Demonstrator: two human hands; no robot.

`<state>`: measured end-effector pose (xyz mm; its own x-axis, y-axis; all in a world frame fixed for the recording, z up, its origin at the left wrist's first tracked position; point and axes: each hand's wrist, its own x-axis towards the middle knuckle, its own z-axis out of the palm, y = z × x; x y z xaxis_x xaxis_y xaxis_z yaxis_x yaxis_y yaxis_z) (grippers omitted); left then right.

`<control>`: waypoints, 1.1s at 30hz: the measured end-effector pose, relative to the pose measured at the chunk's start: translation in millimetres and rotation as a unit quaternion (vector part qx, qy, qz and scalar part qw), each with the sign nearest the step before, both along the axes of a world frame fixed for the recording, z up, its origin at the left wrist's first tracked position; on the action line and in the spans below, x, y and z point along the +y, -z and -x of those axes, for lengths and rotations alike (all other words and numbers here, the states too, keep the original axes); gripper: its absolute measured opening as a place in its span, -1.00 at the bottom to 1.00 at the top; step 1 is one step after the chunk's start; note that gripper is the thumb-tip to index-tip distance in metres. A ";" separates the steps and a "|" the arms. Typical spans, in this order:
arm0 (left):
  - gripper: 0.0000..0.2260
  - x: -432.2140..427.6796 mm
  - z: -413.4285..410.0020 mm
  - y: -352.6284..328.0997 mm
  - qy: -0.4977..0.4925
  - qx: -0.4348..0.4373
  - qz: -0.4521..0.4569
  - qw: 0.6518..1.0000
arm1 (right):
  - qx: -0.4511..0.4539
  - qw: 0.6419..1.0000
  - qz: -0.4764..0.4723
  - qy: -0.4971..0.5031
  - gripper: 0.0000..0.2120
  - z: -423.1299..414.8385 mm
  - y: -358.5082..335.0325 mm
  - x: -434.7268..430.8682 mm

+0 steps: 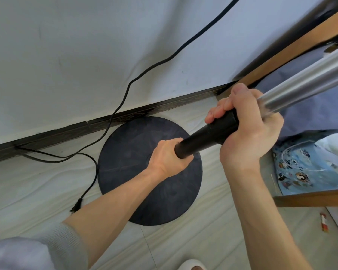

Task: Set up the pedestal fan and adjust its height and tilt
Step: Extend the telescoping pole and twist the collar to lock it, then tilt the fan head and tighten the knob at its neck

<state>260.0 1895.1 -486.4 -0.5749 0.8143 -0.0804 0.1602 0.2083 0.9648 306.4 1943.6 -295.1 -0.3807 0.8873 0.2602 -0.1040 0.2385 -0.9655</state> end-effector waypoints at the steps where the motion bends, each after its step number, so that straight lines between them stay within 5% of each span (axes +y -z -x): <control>1: -0.87 0.1 -2.0 0.3 -0.007 -0.003 0.005 1.000 | -0.003 1.000 0.001 -0.009 -0.64 -3.1 0.8 1.5; 4: -0.86 -1.6 -4.7 -1.9 -0.027 -0.010 0.006 1.000 | -0.018 0.998 -0.009 -0.060 -0.87 -11.8 0.8 6.4; 8: -0.87 -0.5 -5.0 -7.6 -0.023 -0.014 0.015 1.000 | -0.045 0.976 0.049 -0.207 -0.90 -15.4 -6.4 24.4; 13: -0.88 -0.6 -7.4 -10.7 -0.038 -0.019 0.023 0.999 | -0.002 0.995 0.023 -0.099 -0.59 -6.6 1.1 17.0; 20: -0.85 -4.4 -6.7 -11.8 -0.050 -0.037 0.026 0.998 | -0.022 0.999 -0.005 -0.036 -0.64 2.3 0.6 2.4; 24: -0.74 -24.7 12.3 -48.4 0.082 0.006 0.160 0.984 | -0.146 0.987 0.017 -0.066 -0.74 -9.7 -11.7 3.1; 27: -0.52 -57.1 32.0 -113.5 0.235 0.140 0.290 0.917 | -0.330 0.944 -0.003 0.010 -0.61 -24.3 -28.6 -4.4; 30: -0.65 -96.3 39.8 -194.3 0.312 0.207 0.327 0.868 | -0.559 0.820 -0.083 0.089 -0.29 -31.9 -51.4 -24.8; 33: -0.69 -135.3 41.7 -276.2 0.299 0.267 0.327 0.856 | -0.650 0.751 -0.067 0.096 -0.17 -37.8 -75.4 -46.8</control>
<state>218.3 1759.8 -210.2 -0.1691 0.8565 -0.4877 0.8081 0.4038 0.4289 344.2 1896.8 -219.7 -0.2583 0.9574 -0.1293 0.9546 0.2324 -0.1865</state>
